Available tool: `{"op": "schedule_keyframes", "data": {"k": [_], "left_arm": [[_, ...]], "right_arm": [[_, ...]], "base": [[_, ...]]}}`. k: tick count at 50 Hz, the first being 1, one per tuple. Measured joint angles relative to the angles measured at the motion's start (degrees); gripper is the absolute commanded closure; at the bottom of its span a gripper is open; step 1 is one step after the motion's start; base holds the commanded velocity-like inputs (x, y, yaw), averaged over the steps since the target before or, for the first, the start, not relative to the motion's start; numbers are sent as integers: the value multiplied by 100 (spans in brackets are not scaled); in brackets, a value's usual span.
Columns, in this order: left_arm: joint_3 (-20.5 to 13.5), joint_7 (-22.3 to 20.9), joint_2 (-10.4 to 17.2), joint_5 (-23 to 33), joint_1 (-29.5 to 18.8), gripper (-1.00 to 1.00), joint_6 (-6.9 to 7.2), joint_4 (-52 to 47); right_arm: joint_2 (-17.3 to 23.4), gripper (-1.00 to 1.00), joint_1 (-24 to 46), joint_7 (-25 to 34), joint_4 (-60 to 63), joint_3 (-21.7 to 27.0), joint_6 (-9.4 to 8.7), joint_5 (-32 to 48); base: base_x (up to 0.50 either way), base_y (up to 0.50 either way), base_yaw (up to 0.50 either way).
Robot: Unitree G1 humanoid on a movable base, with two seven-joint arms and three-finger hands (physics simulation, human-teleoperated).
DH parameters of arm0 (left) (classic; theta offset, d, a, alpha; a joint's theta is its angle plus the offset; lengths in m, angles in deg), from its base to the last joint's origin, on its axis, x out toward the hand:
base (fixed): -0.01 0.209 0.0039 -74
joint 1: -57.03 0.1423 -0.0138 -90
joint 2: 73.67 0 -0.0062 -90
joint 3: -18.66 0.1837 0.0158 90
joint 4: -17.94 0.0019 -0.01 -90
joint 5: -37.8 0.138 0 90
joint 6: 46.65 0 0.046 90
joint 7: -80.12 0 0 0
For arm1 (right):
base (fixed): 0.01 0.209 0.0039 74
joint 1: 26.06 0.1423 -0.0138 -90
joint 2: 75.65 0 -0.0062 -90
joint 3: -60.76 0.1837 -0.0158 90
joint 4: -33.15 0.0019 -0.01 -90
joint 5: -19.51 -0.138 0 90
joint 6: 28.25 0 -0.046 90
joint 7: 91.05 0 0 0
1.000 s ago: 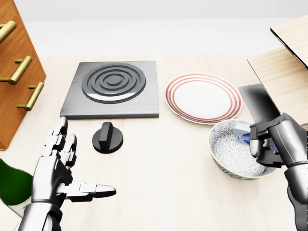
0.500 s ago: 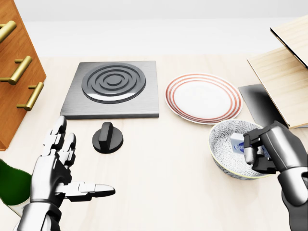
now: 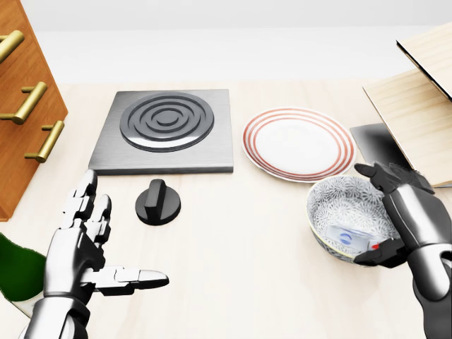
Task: Pick up the cream cheese and put it in the bowl.
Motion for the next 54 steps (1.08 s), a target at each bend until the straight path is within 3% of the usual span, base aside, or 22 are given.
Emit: {"op": "schedule_keyframes", "data": {"k": [11, 19, 24, 31, 35, 47, 54], "left_arm": [[1, -4, 1, -2, -1, -100, 0, -8], [2, -3, 2, -1, -8, -100, 0, -15], [1, -3, 2, -5, -8, -100, 0, -40], [1, -4, 2, -9, -3, -100, 0, -83], [3, -5, 0, -9, 2, -100, 0, -102], [25, 25, -13, 2, -51, -100, 0, -50], [99, 84, -47, 30, -78, -100, 0, -118]], "right_arm": [[4, -100, 24, 5, 114, 34, 0, 64], [46, -100, 100, 188, 941, 311, -35, -198], [149, -100, 269, 248, 1672, 557, -301, -457], [363, -100, 481, 299, 2649, 875, -814, -856], [420, -100, 529, 307, 3003, 949, -990, -987], [119, -100, 310, 313, 3486, 850, -987, -1249], [-342, -100, -90, 203, 3543, 584, -779, -1358]], "base": [[0, 0, 0], [0, 0, 0], [0, 0, 0], [0, 0, 0], [0, 0, 0], [0, 0, 0], [0, 0, 0]]}}
